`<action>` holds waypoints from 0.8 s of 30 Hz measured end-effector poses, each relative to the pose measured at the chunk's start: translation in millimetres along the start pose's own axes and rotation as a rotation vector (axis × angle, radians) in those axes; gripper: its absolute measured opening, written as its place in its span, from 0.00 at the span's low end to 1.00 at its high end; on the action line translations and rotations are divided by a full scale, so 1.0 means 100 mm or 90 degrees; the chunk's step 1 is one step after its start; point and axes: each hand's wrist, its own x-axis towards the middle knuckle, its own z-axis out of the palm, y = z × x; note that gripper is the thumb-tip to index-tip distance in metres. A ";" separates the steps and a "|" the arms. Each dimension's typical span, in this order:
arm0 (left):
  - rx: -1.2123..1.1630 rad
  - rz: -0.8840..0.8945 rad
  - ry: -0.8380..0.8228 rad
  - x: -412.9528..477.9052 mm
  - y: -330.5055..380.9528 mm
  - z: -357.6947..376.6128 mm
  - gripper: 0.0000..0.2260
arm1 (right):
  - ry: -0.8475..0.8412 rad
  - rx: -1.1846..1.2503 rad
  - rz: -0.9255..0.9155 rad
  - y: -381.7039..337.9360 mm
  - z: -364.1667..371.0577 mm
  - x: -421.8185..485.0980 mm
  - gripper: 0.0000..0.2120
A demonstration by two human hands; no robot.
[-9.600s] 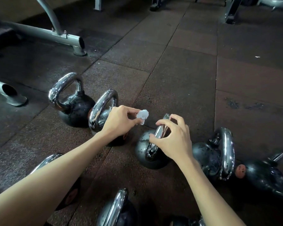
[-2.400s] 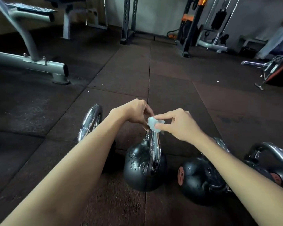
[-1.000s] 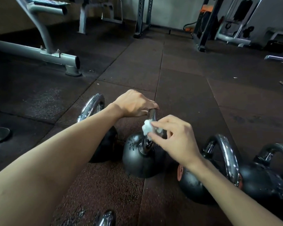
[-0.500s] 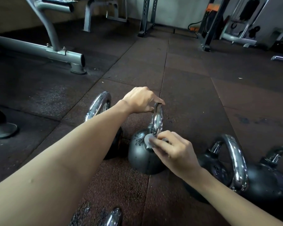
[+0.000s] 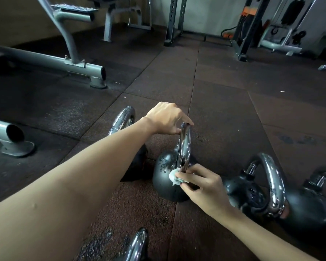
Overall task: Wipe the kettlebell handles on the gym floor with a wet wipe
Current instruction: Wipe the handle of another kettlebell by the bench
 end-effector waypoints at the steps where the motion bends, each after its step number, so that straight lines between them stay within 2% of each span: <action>1: -0.001 0.000 -0.003 -0.02 0.02 -0.02 0.19 | 0.000 0.055 0.035 -0.06 -0.04 -0.01 0.13; 4: -0.014 0.009 -0.005 -0.12 0.10 -0.06 0.19 | 0.008 0.119 0.082 -0.25 -0.23 0.01 0.15; 6: -0.031 0.006 -0.009 -0.18 0.19 -0.09 0.20 | 0.033 0.111 0.092 -0.33 -0.43 0.07 0.15; 10: -0.077 -0.035 -0.047 -0.29 0.30 -0.18 0.24 | 0.124 0.062 0.210 -0.24 -0.76 0.30 0.17; 12: -0.193 -0.070 -0.040 -0.38 0.28 -0.24 0.22 | 0.173 0.049 0.258 -0.14 -0.87 0.43 0.16; 15: -0.396 -0.225 0.002 -0.53 0.35 -0.30 0.16 | 0.189 0.046 0.303 -0.02 -1.00 0.56 0.15; 19: -0.383 -0.309 -0.126 -0.61 0.60 -0.24 0.37 | 0.170 0.066 0.353 0.15 -1.06 0.66 0.14; 24: -0.381 -0.382 -0.123 -0.52 0.72 -0.23 0.42 | 0.077 0.110 0.398 0.36 -0.95 0.78 0.15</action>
